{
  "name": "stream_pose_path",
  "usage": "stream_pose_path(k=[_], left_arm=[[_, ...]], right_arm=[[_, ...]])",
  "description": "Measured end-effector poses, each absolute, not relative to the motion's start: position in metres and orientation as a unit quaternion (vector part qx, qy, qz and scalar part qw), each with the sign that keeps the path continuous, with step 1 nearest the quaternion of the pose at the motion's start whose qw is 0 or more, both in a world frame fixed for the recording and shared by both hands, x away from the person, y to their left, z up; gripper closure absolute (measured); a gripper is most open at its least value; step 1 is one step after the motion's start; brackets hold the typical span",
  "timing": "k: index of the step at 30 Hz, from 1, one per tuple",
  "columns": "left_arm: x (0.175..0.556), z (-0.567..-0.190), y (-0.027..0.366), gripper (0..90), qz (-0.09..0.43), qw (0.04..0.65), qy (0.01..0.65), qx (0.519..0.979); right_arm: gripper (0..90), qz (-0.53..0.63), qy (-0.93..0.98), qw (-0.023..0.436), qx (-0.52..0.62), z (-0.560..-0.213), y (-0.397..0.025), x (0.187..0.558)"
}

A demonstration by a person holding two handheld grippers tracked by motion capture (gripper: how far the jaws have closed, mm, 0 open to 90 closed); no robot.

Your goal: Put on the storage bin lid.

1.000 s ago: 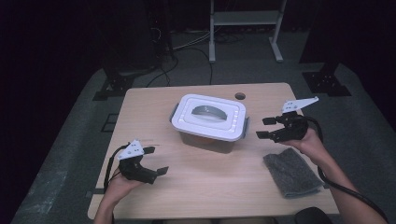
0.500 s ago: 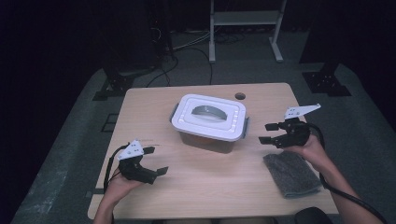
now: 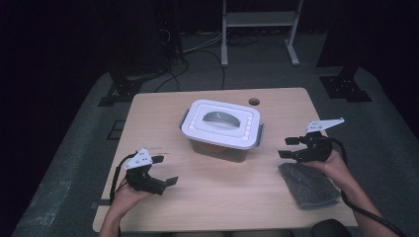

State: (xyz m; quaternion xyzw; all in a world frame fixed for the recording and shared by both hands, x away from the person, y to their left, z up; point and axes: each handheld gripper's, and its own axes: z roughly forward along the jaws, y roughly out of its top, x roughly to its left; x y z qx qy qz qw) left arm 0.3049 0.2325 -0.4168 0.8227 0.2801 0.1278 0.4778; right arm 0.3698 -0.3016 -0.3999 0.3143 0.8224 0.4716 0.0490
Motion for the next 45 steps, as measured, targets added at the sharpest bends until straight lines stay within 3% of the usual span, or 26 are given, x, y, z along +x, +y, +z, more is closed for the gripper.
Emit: stream_pose_path(k=[45], left_arm=[[0.305,-0.417,0.232,3.3,0.126,0.478,0.281,0.823]], right_arm=[[28.3,0.473,0.805,0.028,0.358,-0.443,-0.332,0.342]])
